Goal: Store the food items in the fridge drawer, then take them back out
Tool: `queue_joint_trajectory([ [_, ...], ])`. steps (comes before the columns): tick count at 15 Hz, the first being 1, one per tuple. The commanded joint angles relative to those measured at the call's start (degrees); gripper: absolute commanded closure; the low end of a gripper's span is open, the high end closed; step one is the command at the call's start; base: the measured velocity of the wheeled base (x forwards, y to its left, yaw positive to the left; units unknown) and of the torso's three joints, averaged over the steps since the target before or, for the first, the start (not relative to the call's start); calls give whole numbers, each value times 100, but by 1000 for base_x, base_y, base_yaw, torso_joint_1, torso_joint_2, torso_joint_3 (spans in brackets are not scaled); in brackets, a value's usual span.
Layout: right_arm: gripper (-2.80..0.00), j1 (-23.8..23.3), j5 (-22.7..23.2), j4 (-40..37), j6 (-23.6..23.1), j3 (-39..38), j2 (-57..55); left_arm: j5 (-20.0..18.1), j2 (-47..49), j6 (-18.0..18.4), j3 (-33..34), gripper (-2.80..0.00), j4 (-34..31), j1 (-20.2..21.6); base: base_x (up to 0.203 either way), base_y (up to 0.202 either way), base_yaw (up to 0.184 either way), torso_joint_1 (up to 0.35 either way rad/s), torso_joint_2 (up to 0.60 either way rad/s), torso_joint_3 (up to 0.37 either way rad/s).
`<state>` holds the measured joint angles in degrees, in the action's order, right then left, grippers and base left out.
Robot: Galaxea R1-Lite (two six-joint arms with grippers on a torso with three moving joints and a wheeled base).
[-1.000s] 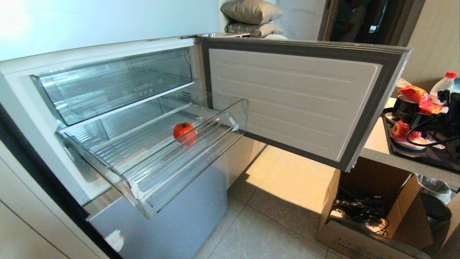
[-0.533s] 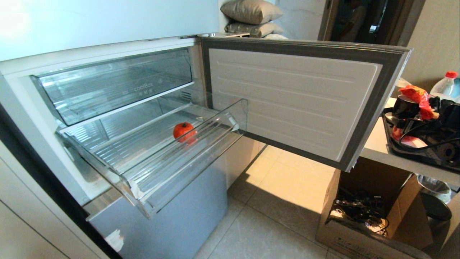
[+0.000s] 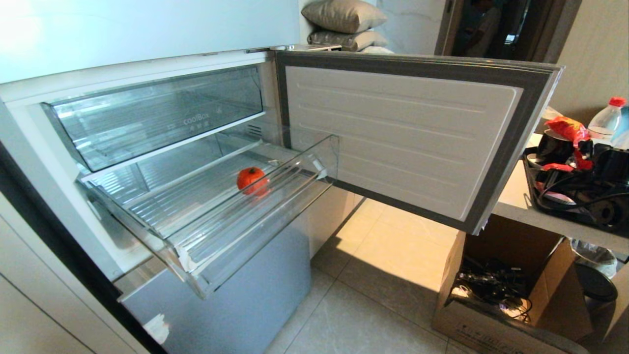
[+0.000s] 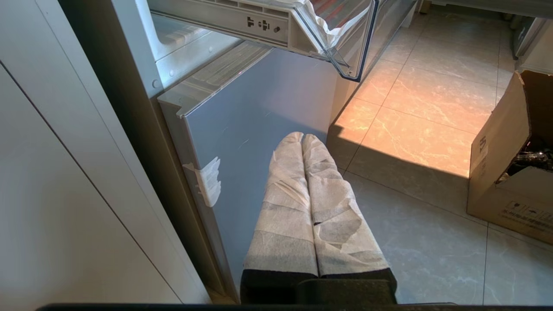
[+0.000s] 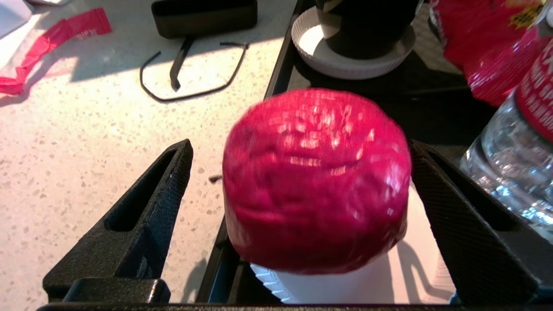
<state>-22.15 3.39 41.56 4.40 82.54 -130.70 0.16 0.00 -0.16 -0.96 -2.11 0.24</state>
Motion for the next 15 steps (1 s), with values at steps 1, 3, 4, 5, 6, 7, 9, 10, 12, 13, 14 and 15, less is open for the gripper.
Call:
queue_joint_trajectory([
  [1,-280,0,4,37,-8,11,-109,2,0,-2,0,0,0,2,0,0,0,0,0,0],
  [3,-280,0,2,37,8,32,-160,2,0,-2,0,0,0,2,0,0,0,0,0,0],
  [4,-280,0,4,37,8,51,-192,2,0,-2,0,0,0,2,0,0,0,0,0,0],
  [5,-280,0,-4,37,9,51,-192,2,0,-2,0,0,0,2,0,0,0,0,0,0],
  [6,0,0,-5,37,17,51,-192,2,0,-2,0,0,0,2,0,0,0,0,0,0],
  [7,0,0,-14,37,45,43,-183,2,0,-2,0,0,0,2,0,0,0,0,0,0],
  [9,0,0,-14,19,87,22,-90,2,0,-2,0,0,0,2,0,0,0,0,0,0],
  [10,0,0,-14,19,88,25,-60,2,0,-2,0,0,0,2,0,0,0,0,0,0],
  [12,0,0,-29,19,79,-3,55,2,0,-2,0,0,0,2,0,0,0,0,0,0],
  [13,0,0,-41,19,80,-49,171,2,0,-2,0,0,0,2,0,0,0,0,0,0],
  [14,0,0,-73,17,74,-133,355,2,0,-2,0,0,0,2,0,0,0,0,0,0],
  [15,0,0,-146,-6,61,-226,593,2,0,-2,0,0,0,2,0,0,0,0,0,0],
])
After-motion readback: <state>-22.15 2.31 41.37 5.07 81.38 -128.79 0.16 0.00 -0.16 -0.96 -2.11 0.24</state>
